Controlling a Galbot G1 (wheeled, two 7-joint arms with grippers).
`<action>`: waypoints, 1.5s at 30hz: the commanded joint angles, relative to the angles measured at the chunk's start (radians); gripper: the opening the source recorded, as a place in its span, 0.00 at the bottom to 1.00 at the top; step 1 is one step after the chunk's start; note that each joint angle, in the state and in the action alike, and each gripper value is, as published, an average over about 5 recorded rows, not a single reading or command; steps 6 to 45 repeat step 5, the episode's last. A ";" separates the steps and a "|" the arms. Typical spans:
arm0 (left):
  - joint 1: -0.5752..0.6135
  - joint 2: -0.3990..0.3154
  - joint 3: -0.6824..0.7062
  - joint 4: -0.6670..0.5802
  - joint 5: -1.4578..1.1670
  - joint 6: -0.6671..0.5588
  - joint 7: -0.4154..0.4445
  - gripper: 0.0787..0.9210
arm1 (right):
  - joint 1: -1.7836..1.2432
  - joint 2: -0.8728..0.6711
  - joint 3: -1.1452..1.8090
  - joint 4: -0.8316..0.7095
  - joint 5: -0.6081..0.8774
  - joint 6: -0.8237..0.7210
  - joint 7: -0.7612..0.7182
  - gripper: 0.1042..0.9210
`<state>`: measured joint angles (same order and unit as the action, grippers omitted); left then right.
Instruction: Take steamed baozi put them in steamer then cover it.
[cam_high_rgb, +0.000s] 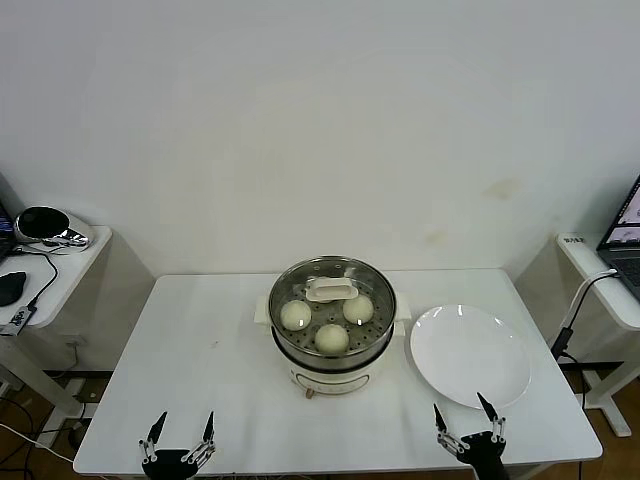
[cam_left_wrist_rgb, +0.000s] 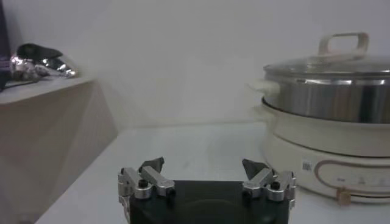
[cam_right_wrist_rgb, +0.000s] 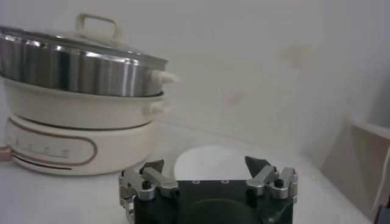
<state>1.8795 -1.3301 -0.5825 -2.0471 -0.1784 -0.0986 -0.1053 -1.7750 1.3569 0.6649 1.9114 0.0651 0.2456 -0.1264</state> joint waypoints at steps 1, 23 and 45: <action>0.030 -0.009 -0.031 0.030 -0.023 -0.011 0.025 0.88 | -0.026 -0.007 -0.014 0.023 -0.008 -0.002 0.007 0.88; 0.029 -0.010 -0.030 0.033 -0.014 -0.013 0.030 0.88 | -0.033 -0.007 -0.011 0.024 -0.021 0.006 0.011 0.88; 0.029 -0.010 -0.030 0.033 -0.014 -0.013 0.030 0.88 | -0.033 -0.007 -0.011 0.024 -0.021 0.006 0.011 0.88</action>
